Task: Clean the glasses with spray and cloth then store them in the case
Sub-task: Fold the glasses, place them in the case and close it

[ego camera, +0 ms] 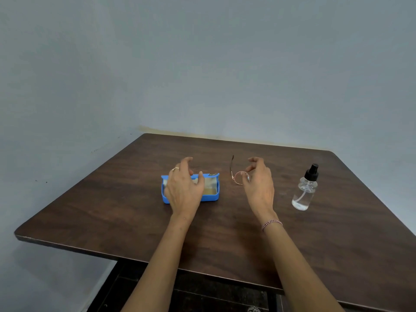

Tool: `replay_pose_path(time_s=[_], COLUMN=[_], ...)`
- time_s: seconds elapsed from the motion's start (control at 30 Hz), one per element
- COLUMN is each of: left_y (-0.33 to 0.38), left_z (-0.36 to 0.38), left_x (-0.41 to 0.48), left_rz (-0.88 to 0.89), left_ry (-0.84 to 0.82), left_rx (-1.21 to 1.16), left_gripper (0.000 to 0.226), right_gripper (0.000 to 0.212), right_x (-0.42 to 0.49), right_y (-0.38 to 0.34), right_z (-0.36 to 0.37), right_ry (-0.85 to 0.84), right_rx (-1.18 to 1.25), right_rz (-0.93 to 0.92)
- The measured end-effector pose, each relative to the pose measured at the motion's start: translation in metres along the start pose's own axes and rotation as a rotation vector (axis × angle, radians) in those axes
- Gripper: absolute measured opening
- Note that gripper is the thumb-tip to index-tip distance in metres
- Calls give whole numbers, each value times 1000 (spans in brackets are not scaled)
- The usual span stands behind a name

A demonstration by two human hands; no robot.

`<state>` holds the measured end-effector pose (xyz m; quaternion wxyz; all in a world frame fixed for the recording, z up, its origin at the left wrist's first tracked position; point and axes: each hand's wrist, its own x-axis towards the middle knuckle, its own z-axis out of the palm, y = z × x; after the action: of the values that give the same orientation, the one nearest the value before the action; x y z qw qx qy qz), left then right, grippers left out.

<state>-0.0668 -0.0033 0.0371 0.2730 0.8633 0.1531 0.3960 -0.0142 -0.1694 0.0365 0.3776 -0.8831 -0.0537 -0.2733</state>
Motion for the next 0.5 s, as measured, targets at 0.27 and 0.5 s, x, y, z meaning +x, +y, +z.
replay_pose_path(time_s=[0.27, 0.5], left_y=[62, 89], left_z=[49, 100], left_x=[-19, -26], left_rz=[123, 32], left_ry=[-94, -280], left_rx=[-137, -190], left_gripper=[34, 44], right_gripper=[28, 38], right_x=[19, 16], right_y=[35, 70], right_z=[-5, 8], right_ry=[69, 25], right_rx=[-23, 1], right_rz=[-39, 60])
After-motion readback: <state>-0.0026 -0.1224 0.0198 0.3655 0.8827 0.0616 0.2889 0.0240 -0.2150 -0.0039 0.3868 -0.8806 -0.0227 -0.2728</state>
